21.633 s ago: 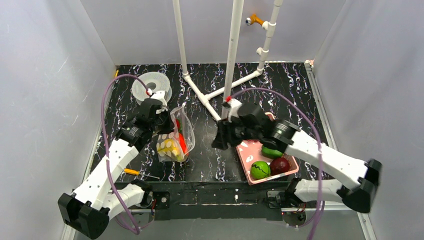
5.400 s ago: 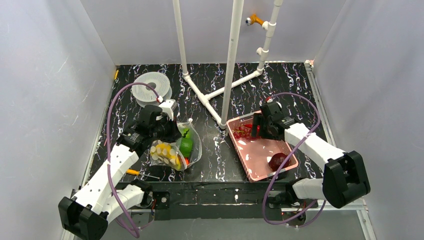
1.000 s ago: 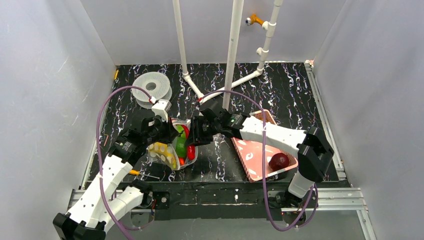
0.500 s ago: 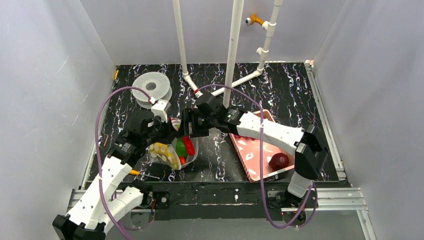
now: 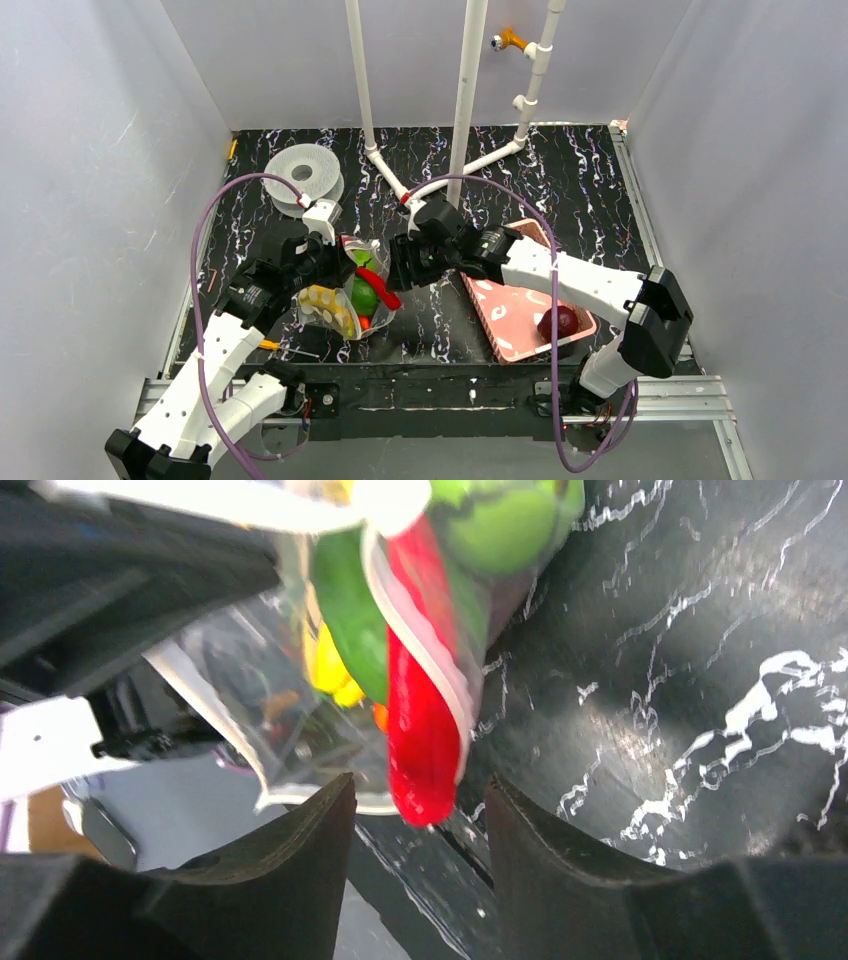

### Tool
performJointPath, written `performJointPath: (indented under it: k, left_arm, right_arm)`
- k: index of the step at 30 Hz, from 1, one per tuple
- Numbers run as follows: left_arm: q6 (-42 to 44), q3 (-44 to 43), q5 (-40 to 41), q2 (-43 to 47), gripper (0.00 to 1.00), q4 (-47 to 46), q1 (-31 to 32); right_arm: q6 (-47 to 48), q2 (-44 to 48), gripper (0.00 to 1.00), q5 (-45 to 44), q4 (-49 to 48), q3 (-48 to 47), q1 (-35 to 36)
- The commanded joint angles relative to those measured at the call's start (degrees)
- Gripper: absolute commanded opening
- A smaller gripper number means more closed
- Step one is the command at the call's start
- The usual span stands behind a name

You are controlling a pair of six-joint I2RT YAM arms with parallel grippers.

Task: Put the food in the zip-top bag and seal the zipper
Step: Place the fake vegetable in the zipper food storage bag.

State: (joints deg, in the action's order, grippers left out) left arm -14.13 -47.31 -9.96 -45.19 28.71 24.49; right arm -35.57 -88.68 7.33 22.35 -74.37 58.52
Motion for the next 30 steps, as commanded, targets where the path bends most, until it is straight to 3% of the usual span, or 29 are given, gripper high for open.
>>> performJointPath:
  k: [1,11,21,27,30]
  left_arm:
    - [0.2,0.2,-0.8,0.0,0.00,-1.7,0.1]
    - [0.2,0.2,-1.0,-0.6,0.00,-1.7,0.1]
    - [0.2,0.3,-0.8,-0.5,0.00,-1.7,0.1]
    - [0.2,0.3,-0.8,-0.5,0.00,-1.8,0.1]
    - [0.2,0.4,-0.7,-0.5,0.00,-1.8,0.1]
  right_arm:
    - [3.3,2.1,0.55,3.4,-1.9,3.4,1.1]
    - [4.5,-1.8,0.52,-3.8,-1.6,1.8,6.7]
    - [6.7,-6.4,0.37,-16.2,-0.3,-4.3,7.5]
    - [7.0,-8.0,0.25,-17.2,-2.1,-8.5,7.4]
    - [6.5,-9.9,0.40,-16.2,-2.3,-11.3,7.3]
